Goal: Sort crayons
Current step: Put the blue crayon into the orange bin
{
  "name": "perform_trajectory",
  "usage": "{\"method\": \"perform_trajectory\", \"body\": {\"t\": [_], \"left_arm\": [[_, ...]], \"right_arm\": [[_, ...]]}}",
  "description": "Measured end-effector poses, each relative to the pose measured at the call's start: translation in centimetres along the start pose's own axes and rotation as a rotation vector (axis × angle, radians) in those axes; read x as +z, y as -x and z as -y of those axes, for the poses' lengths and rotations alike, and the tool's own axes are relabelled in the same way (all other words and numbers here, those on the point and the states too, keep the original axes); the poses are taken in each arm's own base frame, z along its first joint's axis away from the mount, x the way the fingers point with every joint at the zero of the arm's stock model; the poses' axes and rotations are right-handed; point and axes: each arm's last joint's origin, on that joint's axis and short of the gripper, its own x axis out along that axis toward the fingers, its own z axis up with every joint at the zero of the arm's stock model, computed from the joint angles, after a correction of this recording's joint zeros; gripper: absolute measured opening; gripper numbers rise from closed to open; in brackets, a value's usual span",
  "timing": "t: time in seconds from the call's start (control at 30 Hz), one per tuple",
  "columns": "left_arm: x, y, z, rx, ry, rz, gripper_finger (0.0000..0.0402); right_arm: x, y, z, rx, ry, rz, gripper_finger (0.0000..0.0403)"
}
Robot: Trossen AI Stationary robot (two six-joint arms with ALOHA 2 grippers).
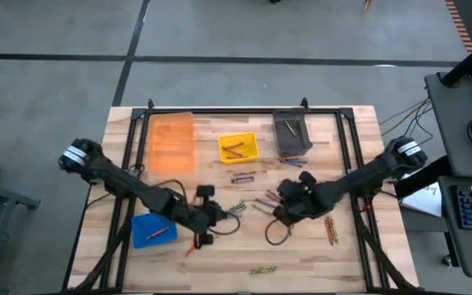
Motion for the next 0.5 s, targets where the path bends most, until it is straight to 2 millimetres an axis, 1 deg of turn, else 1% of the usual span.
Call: {"method": "perform_trajectory", "body": {"t": [0.1,0.2,0.27,0.37,0.5], "left_arm": [[0.9,1.9,-0.9,0.035,0.011,0.052,0.0],[1.8,4.0,-1.7,0.043,0.043,0.125,0.0],[2.4,5.3,-2.2,0.041,0.067,0.171,0.0],[2.9,7.0,-2.8,0.032,0.074,0.22,0.0],[3.3,8.5,-3.5,0.042,0.063,0.267,0.0]], "right_arm": [[0.5,-2.8,0.3,-0.127,-0.02,0.012,0.008],[0.7,-5.4,0.8,-0.189,0.018,-0.067,0.0055],[0.7,-6.6,0.9,-0.202,0.043,-0.124,0.0039],[0.5,-7.5,1.0,-0.199,0.072,-0.176,0.0019],[0.4,-7.6,0.8,-0.165,0.069,-0.203,0.001]]}}
